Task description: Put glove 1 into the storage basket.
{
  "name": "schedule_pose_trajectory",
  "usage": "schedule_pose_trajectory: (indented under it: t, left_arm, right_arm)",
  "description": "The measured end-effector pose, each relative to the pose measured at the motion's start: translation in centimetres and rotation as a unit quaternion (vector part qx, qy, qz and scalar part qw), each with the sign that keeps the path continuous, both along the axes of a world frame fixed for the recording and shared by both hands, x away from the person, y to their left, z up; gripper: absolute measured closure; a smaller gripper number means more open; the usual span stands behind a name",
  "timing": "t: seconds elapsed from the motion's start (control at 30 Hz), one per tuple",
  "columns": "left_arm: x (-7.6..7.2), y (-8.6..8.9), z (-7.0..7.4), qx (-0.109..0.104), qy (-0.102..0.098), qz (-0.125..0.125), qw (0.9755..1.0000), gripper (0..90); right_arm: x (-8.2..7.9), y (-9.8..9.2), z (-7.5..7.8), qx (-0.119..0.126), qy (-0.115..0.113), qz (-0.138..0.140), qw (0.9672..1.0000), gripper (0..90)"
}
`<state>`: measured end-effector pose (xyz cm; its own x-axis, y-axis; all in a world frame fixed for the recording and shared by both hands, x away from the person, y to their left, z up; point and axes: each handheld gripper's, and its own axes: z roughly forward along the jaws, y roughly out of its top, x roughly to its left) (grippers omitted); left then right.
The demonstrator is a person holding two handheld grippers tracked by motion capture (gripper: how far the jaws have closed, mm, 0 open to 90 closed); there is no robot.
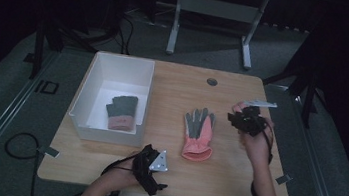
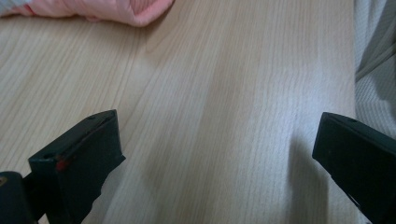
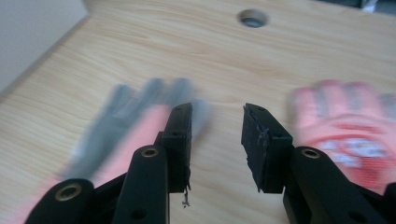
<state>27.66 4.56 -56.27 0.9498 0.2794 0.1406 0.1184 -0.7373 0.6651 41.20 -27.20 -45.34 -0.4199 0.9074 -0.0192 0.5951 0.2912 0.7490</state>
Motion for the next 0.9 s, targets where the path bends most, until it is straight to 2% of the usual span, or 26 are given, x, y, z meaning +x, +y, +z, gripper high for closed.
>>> schedule_pose_trajectory:
  t: [0.03,0.07,0.1,0.17,0.2,0.3,0.37,0.4,0.43,0.57,0.67,0.7,0.73,0.8,0.87,0.9]
  left_arm:
    - [0.0,0.0,0.0,0.003,-0.004,-0.001,1.0000,0.7]
    - [0.0,0.0,0.0,0.003,-0.004,-0.001,1.0000,0.7]
    - [0.0,0.0,0.0,0.004,-0.005,0.000,1.0000,0.7]
    - [0.0,-0.1,-0.1,0.009,-0.004,-0.001,0.9999,0.7]
    - [0.0,-0.1,-0.2,0.011,-0.004,0.000,0.9999,0.7]
    - [0.0,-0.1,-0.2,0.012,-0.004,0.000,0.9999,0.7]
    - [0.0,-0.1,-0.2,0.010,-0.004,0.002,0.9999,0.7]
    - [0.0,-0.1,-0.2,0.009,-0.005,0.002,0.9999,0.7]
    - [0.0,-0.1,-0.1,0.008,-0.006,0.003,0.9999,0.7]
    - [0.0,-0.1,-0.1,0.008,-0.007,0.002,0.9999,0.7]
    - [-0.1,-0.1,-0.1,0.006,-0.007,0.003,0.9999,0.7]
    - [-0.1,0.0,-0.1,0.006,-0.007,0.005,0.9999,0.7]
    - [0.0,0.0,-0.1,0.007,-0.007,0.005,0.9999,0.7]
    - [0.0,0.0,-0.1,0.006,-0.006,0.008,0.9999,0.7]
    - [0.0,0.0,-0.1,0.008,-0.007,0.008,0.9999,0.7]
    - [-0.1,0.0,-0.1,0.010,-0.007,0.007,0.9999,0.7]
  right_arm:
    - [0.6,-2.2,-0.1,-0.009,0.003,-0.015,0.9998,62.9]
    - [0.6,-2.2,-0.1,-0.009,0.003,-0.015,0.9998,62.9]
    - [1.2,-4.1,-0.3,-0.012,0.008,-0.029,0.9995,62.9]
    - [1.5,-4.6,-0.3,-0.014,0.008,-0.031,0.9994,62.8]
    - [1.9,-5.6,-0.3,-0.020,-0.001,-0.028,0.9994,62.1]
    - [3.4,-7.8,-0.7,-0.033,-0.003,-0.026,0.9991,59.5]
    - [3.7,-8.1,-0.8,-0.031,0.000,-0.027,0.9992,59.1]
    - [4.2,-8.7,-1.1,-0.034,-0.001,-0.032,0.9989,59.2]
    - [5.1,-9.4,-1.5,-0.027,0.004,-0.026,0.9993,58.1]
    - [6.2,-9.9,-2.3,-0.028,0.013,-0.033,0.9990,55.7]
    - [7.5,-10.2,-3.5,-0.026,0.027,-0.039,0.9985,54.2]
    - [8.1,-10.2,-4.5,-0.039,0.037,-0.042,0.9977,53.7]
    - [8.1,-10.2,-4.5,-0.039,0.037,-0.042,0.9977,53.7]
    - [8.4,-10.0,-5.6,-0.038,0.051,-0.037,0.9973,51.1]
    - [8.4,-9.7,-6.3,-0.050,0.054,-0.036,0.9967,51.5]
    - [8.4,-9.3,-6.9,-0.070,0.048,-0.032,0.9959,52.4]
